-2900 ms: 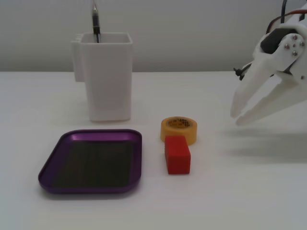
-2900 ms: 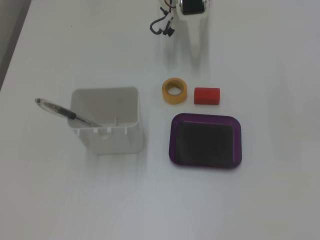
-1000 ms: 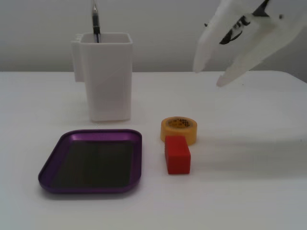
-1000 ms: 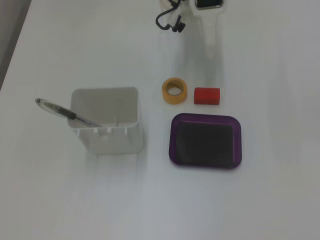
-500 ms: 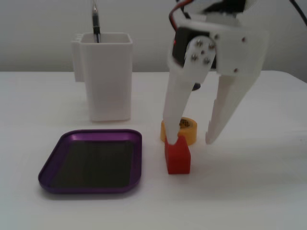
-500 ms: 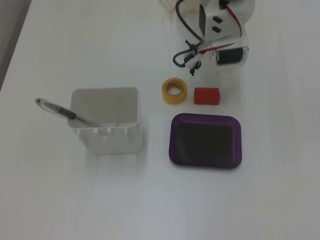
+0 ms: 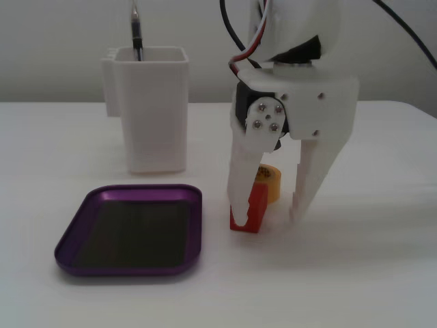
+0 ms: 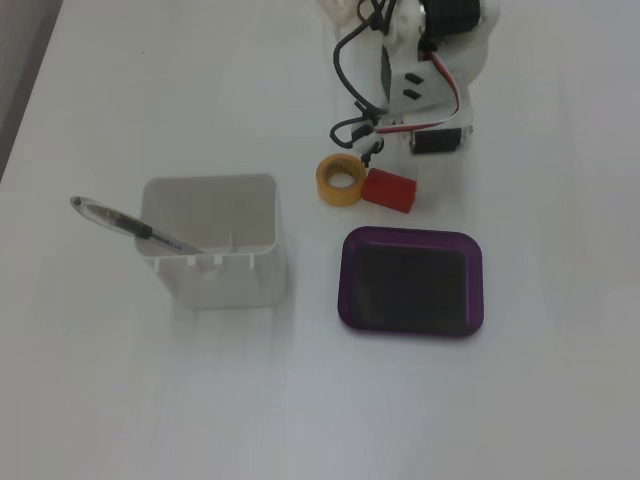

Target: Pick up the red cube and place it in the box.

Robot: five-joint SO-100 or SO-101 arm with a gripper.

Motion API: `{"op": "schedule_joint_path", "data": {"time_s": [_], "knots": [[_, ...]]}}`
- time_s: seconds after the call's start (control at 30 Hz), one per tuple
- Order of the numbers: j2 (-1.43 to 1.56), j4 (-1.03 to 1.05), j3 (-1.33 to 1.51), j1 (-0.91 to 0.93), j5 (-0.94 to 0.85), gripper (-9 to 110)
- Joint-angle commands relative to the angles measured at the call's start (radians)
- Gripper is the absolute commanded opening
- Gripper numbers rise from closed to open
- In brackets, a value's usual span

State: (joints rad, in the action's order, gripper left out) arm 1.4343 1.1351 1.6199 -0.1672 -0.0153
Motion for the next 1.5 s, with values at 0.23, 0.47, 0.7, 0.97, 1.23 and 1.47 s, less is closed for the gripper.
{"op": "schedule_joint_path", "data": {"time_s": [0.23, 0.47, 0.7, 0.97, 1.23, 1.47], "knots": [[0.002, 0.164, -0.302, 0.009, 0.032, 16], [-0.003, 0.169, -0.308, 0.067, 0.06, 16], [-0.003, 0.242, -0.307, 0.133, 0.264, 16], [0.009, 0.21, -0.123, 0.089, 0.311, 16], [0.009, 0.13, -0.049, 0.086, 0.313, 21], [0.014, 0.141, -0.064, 0.077, 0.311, 21]]}}
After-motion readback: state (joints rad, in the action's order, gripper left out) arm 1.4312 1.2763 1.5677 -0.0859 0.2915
